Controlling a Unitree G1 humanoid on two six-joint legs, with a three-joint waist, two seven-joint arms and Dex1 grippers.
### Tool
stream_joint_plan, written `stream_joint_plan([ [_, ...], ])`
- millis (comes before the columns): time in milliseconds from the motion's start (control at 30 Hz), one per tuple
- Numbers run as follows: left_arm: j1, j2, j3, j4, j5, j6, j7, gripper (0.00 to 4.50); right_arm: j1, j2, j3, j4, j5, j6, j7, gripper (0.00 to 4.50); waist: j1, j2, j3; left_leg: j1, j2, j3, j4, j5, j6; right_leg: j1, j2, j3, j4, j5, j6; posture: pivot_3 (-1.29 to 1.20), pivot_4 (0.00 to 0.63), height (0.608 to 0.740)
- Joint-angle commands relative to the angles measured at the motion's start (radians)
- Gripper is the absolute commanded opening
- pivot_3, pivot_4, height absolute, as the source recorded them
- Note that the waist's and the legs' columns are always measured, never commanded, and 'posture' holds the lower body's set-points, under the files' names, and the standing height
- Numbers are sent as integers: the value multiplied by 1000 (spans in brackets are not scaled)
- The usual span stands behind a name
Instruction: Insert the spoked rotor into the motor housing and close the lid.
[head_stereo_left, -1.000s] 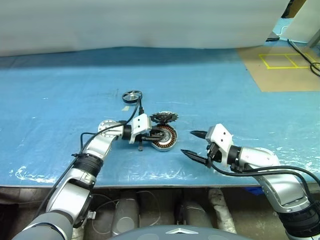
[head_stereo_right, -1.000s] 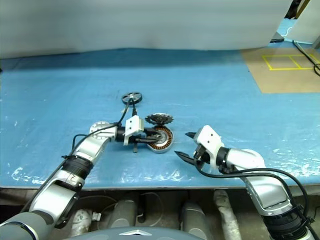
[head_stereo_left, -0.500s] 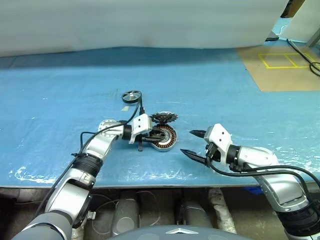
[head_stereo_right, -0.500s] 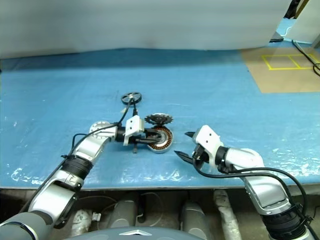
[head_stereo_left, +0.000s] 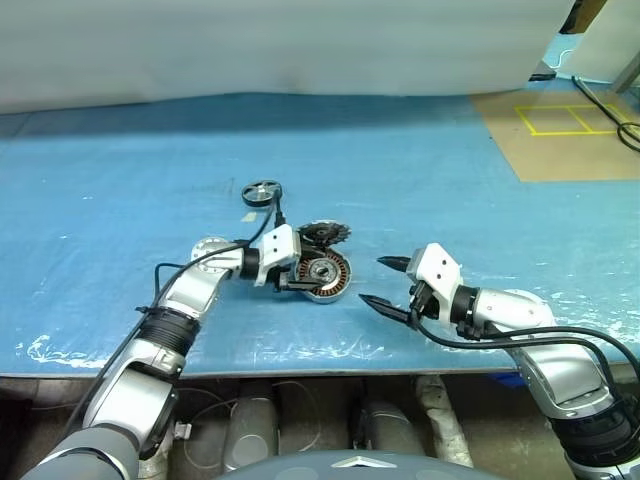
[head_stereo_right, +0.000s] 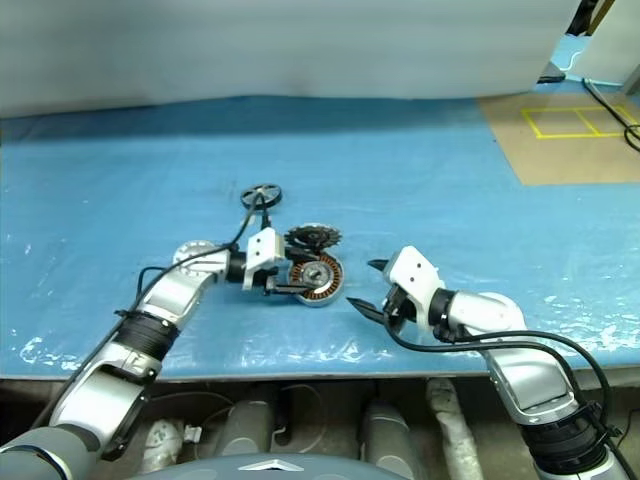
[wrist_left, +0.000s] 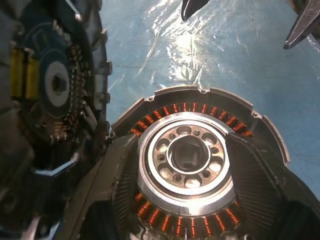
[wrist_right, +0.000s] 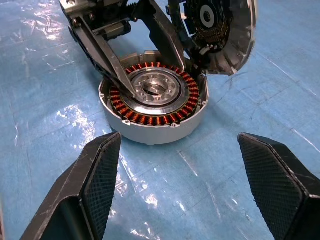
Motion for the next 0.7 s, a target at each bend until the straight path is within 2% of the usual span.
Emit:
stream_joint_plan([
  [33, 34, 52, 66, -138, -123, 98, -63, 2938, -34, 21, -31, -26, 73, 18, 20, 3888, 0, 0, 0, 0, 0, 0, 0, 0, 0, -1, 0, 0, 0, 0, 0, 0, 150, 740],
  [67, 49, 87, 64, -172, -143, 138, -99, 2938, -45, 21, -25, -25, 85, 25, 33, 3888, 1, 0, 0, -1, 0, 0, -1, 0, 0, -1, 0, 0, 0, 0, 0, 0, 150, 740],
  [133, 73, 141, 70, -230, -187, 201, -151, 2985, -66, 18, -5, -21, 93, 27, 55, 3321, 0, 0, 0, -1, 0, 0, -1, 0, 0, -1, 0, 0, 0, 0, 0, 0, 150, 740],
  [267, 137, 200, 106, -355, -311, 353, -178, 2985, -141, 37, 71, 48, 74, 5, 106, 1930, 0, 1, 0, -1, 0, 1, -1, 0, 0, -1, 0, 0, 0, 0, 0, 0, 150, 740],
  [433, 225, 228, 126, -416, -332, 379, -154, 2985, -195, 49, 165, 152, 6, -56, 147, 96, 1, 1, 0, 0, 0, 1, -1, 0, 0, -1, 0, 0, 0, 0, 0, 0, 150, 740],
  [700, 413, 183, 200, -457, -302, 192, -63, 2985, -312, 141, 191, 295, -41, -94, 142, 15, -21, 1, 0, -1, 0, 2, -1, 0, 0, -2, 0, 1, 0, 0, 0, 0, 150, 740],
])
